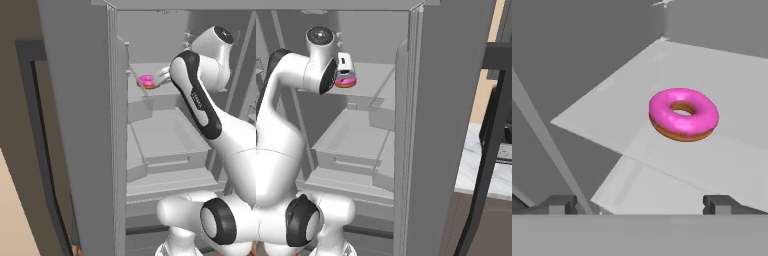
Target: Take the donut and cupcake from the fridge and place them on the empty tray on the dining counter.
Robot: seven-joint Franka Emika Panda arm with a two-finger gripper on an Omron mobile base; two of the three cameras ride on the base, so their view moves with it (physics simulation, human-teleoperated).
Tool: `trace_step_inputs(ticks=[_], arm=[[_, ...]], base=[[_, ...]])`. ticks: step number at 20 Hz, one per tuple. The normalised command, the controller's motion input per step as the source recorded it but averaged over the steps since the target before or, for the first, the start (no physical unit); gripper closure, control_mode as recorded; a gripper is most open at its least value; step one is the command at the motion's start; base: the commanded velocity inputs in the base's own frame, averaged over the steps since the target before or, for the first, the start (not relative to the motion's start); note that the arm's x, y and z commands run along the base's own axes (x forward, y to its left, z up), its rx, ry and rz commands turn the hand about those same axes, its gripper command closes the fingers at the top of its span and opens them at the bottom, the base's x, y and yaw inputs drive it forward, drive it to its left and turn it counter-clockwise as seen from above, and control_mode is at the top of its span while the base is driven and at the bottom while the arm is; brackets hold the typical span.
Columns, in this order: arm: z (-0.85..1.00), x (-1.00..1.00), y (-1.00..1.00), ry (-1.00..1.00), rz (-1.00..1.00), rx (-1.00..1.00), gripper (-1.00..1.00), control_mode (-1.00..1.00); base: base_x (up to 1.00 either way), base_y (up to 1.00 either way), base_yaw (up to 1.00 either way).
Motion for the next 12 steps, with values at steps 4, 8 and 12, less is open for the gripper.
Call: trace_step_inputs(ticks=[4,8,12], arm=[[-0.31,0.47,0.17,0.0,0.1,-0.01,-1.0,-1.0],[-0.08,0.5,0.18,0.0,0.08,0.0,-1.0,-1.0],[-0.01,0.49,0.18,0.0,0.04,-0.02,-1.0,-1.0]], base=[[0.0,0.0,0.0],[0.0,0.0,0.0],[0.0,0.0,0.0]])
